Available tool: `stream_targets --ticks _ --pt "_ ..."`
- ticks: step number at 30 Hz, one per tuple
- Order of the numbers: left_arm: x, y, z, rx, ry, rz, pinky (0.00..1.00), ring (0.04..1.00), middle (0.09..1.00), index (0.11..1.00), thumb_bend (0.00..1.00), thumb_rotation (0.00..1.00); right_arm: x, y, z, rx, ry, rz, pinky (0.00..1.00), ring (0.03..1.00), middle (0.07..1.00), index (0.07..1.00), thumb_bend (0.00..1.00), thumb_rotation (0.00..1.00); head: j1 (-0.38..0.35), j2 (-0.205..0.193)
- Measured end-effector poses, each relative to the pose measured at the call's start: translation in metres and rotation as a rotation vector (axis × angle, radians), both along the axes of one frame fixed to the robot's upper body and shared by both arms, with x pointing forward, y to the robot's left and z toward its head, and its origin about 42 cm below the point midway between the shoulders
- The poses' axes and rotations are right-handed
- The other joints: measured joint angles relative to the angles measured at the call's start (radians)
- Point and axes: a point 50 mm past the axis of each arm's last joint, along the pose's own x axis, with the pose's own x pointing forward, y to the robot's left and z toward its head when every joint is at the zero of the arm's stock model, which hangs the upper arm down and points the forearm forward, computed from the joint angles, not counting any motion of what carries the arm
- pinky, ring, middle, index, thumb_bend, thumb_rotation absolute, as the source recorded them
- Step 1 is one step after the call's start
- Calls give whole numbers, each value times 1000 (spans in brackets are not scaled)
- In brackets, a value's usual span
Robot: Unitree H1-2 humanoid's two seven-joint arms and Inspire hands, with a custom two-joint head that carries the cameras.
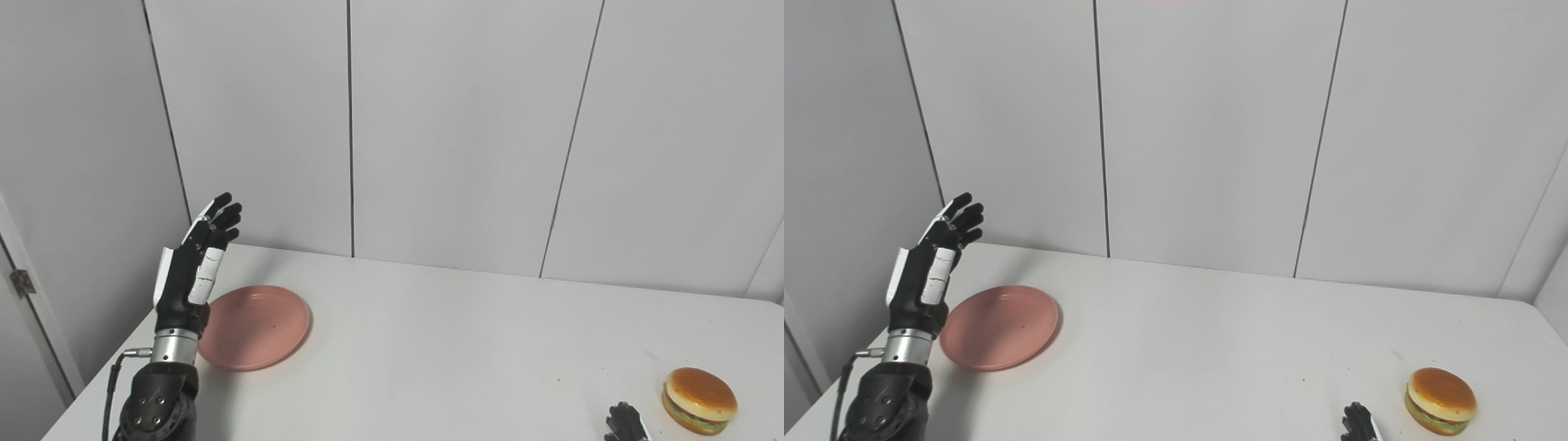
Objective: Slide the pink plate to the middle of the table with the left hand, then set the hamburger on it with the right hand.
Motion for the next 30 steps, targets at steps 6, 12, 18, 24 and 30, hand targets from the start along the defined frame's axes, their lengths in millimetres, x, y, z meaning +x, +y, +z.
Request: stream_targets --ticks 6,12,18,24,30 --pt "17 39 -23 -21 65 45 846 872 852 885 993 866 0 0 0 -2 1 3 1000 987 969 971 962 966 -2 5" --pt "32 63 -27 -34 75 77 838 871 858 870 983 853 -1 -1 0 -5 2 4 1000 982 966 967 962 964 -5 12" --pt "41 73 -60 -120 177 93 890 899 881 876 1000 822 -1 0 0 -7 0 9 1000 978 963 965 951 965 -11 18" --pt "42 86 -80 -182 256 102 868 907 888 894 1000 810 -1 0 1 -9 0 10 1000 977 958 962 940 964 -15 23" --pt "43 91 -87 -251 271 85 914 945 893 891 983 808 -2 -1 1 -11 0 9 1000 976 960 960 934 964 -20 28"
